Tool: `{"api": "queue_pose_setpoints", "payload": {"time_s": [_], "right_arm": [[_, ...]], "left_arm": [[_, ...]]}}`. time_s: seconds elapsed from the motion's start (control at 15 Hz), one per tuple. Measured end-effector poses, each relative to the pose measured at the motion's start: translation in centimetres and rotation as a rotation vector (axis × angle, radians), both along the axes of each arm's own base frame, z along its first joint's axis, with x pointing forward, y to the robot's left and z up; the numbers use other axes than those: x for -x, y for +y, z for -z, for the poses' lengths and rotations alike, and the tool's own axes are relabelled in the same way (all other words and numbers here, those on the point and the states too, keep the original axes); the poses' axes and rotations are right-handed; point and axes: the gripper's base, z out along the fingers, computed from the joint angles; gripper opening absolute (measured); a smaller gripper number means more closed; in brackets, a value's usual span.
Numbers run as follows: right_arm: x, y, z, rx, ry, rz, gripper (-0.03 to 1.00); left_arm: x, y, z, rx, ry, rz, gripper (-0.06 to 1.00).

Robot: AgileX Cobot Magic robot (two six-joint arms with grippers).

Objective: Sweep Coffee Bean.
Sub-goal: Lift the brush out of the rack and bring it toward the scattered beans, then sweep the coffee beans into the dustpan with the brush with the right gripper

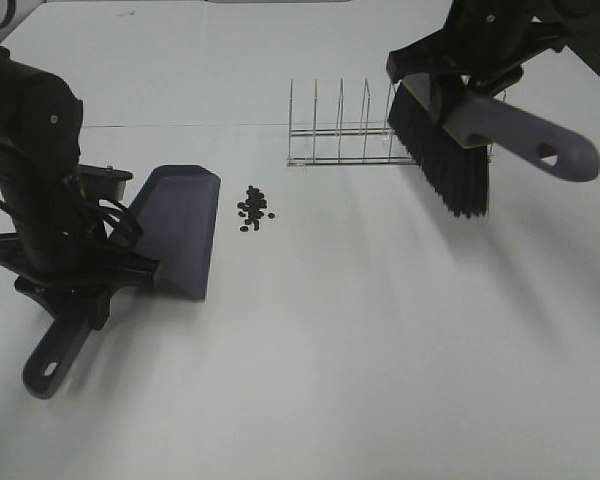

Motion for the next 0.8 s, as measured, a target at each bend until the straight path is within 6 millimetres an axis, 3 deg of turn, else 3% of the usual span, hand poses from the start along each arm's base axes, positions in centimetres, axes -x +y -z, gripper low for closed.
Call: {"api": "queue_pose_setpoints", "payload": {"time_s": [0.33,0.53,0.8], "right_arm": [[1.0,7.4,7.9,0.064,0.108,-0.154,0.27],[1.7,11.6,9.2,0.073,0.092,-0.239,0.27],[2.1,15.9,9.6,0.081,0.088,-0.311,0.27]], "left_arm": [[-0.1,-0.2,1.7,0.003,0.021,-0.008,0.32],[-0.2,-0.2,1.7,0.004,0.018,-0.006,0.32],[-0.2,-0.2,1.7,0.009,0.018,-0.008,0.32]]}}
